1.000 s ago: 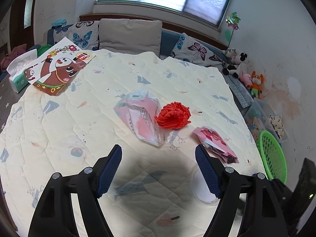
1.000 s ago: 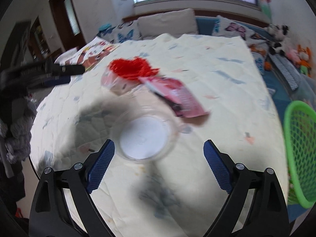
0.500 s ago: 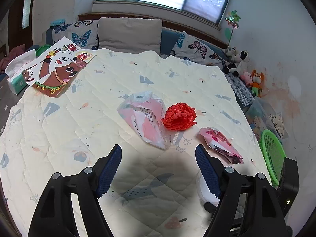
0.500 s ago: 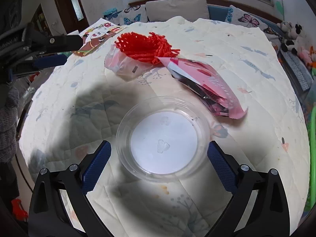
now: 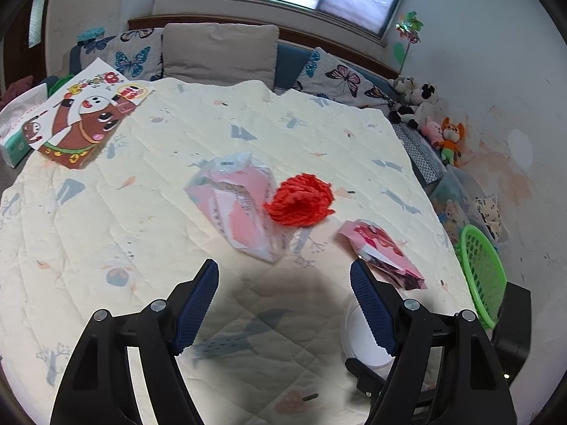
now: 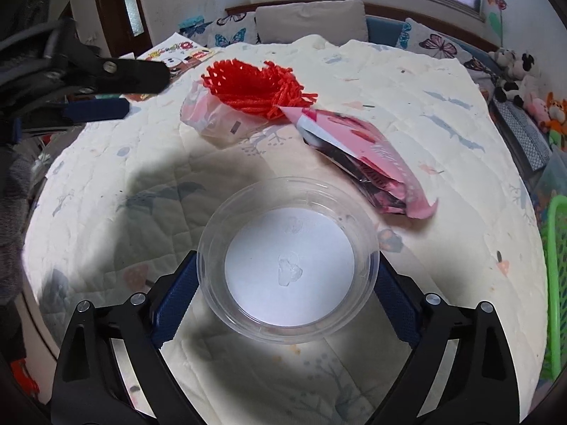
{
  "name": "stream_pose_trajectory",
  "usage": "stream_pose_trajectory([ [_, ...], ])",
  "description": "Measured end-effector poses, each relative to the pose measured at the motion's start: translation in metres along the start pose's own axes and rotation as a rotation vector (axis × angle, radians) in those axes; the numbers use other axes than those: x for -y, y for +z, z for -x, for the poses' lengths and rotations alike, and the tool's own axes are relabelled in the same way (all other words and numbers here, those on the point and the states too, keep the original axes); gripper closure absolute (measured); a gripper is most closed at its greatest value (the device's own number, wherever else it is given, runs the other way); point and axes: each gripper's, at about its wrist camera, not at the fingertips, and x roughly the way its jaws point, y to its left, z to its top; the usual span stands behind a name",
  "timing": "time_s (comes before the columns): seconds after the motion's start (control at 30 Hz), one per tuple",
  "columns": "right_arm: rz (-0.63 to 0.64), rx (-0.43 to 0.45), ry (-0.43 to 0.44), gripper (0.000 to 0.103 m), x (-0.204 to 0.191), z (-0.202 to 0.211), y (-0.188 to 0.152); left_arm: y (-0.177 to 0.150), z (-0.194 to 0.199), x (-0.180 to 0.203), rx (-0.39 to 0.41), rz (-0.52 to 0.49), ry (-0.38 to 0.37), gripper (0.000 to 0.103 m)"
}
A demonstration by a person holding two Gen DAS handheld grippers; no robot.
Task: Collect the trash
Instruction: 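Grasp the pink snack wrapper with the left tool while the right tool holds the lid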
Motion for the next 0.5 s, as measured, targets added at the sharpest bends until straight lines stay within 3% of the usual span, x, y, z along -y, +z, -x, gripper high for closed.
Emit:
stream_pose_trajectory([
  [0.5,-0.084,0.057,-0.035,0.011,0.041,0.056,-0.031,0.006,-0.051,0.047,-0.076,0.049,-0.097,0.03],
])
